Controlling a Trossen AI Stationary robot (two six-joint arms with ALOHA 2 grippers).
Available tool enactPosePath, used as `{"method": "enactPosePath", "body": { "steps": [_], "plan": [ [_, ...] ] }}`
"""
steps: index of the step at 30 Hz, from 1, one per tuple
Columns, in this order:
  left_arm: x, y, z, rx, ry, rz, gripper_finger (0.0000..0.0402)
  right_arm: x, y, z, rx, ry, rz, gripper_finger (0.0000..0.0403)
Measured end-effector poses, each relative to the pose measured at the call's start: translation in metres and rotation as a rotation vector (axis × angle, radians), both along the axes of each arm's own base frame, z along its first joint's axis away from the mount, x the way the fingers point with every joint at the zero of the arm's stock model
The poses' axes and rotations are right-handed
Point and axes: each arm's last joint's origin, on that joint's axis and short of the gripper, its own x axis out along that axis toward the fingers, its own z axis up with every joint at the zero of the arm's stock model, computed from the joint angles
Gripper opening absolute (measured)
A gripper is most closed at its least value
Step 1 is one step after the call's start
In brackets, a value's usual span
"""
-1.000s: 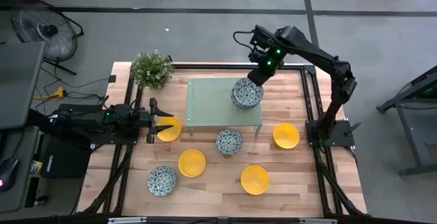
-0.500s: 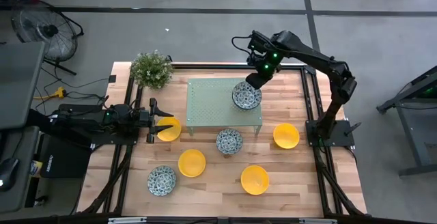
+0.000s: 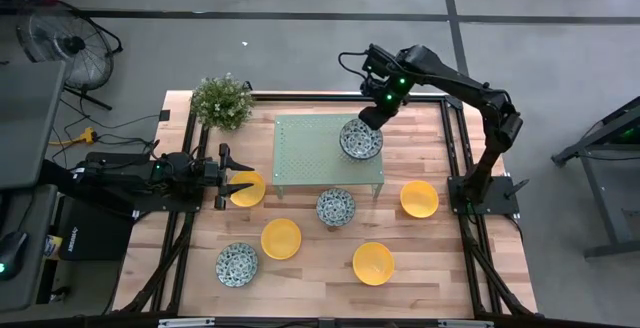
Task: Pick & Place Mini bowls
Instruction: Stack the bottom right green patterned bowl on top of the green patterned bowl on the shelf, then put the middle right yellow bowl on the shelf
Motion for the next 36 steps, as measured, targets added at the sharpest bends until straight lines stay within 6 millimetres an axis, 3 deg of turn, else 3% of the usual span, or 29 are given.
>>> {"method": "enactPosePath", "body": {
  "steps": [10, 21, 30, 36],
  "plan": [
    [0.0, 0.0, 0.0, 0.0, 0.0, 0.0, 0.0191, 0.0, -0.002, 0.0, 0.002, -0.014, -0.003, 0.0136],
    [0.0, 0.0, 0.0, 0.0, 0.001, 0.0, 0.0191, -0.002, -0.001, 0.004, 0.018, -0.039, 0.001, 0.015],
    [0.0, 0.0, 0.0, 0.0, 0.0, 0.0, 0.0191, -0.004, -0.001, 0.047, -0.114, -0.148, 0.022, 0.0149],
    [0.0, 0.0, 0.0, 0.0, 0.0, 0.0, 0.0191, -0.007, 0.018, 0.073, -0.317, -0.139, 0.14, 0.0149]
  ]
}}
